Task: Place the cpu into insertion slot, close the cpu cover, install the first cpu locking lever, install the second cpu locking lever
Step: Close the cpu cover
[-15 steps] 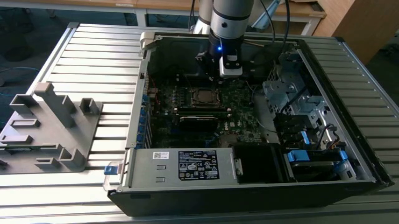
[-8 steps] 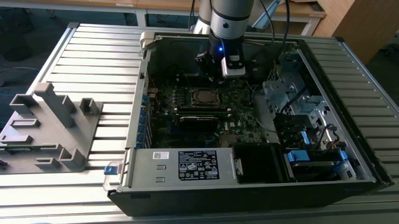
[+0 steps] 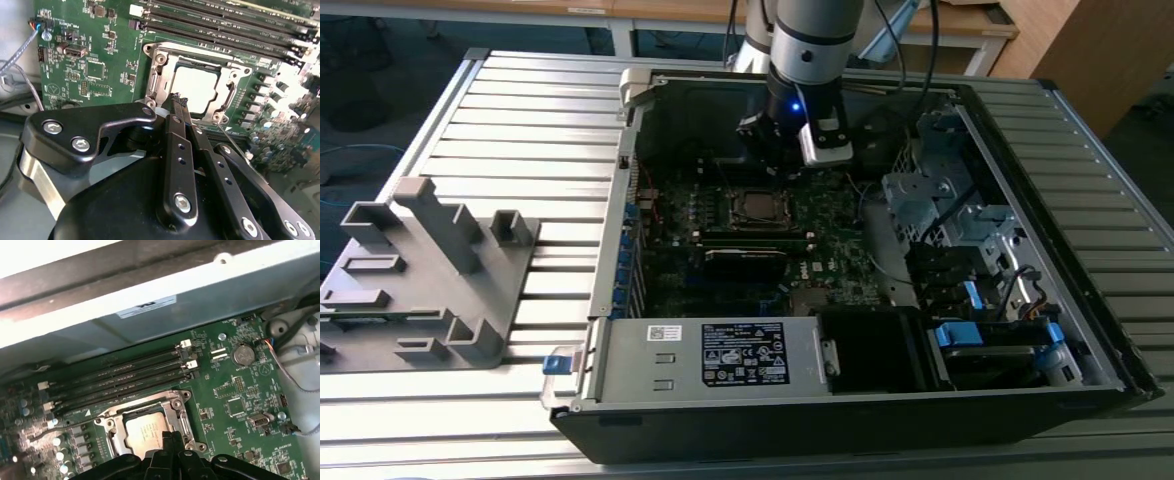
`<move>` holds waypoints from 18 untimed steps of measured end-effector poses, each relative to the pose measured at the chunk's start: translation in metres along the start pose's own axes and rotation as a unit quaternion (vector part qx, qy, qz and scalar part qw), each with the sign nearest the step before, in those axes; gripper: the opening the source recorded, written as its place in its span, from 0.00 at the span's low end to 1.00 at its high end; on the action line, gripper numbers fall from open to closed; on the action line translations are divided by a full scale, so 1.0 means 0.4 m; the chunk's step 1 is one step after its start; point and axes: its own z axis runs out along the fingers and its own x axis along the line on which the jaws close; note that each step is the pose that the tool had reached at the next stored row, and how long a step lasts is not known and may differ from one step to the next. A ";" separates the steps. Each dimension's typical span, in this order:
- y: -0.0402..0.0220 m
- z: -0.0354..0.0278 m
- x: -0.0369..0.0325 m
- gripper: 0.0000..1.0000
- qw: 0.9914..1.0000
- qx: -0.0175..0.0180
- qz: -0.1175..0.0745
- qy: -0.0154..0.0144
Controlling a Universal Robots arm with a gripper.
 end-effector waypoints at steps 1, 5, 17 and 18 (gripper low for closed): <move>0.000 0.000 0.000 0.10 1.000 0.000 -0.006 0.000; 0.000 0.001 0.000 0.10 1.000 0.001 -0.032 0.001; 0.000 0.005 0.000 0.10 0.994 0.002 -0.110 0.003; 0.000 0.005 0.000 0.10 0.993 0.002 -0.117 0.003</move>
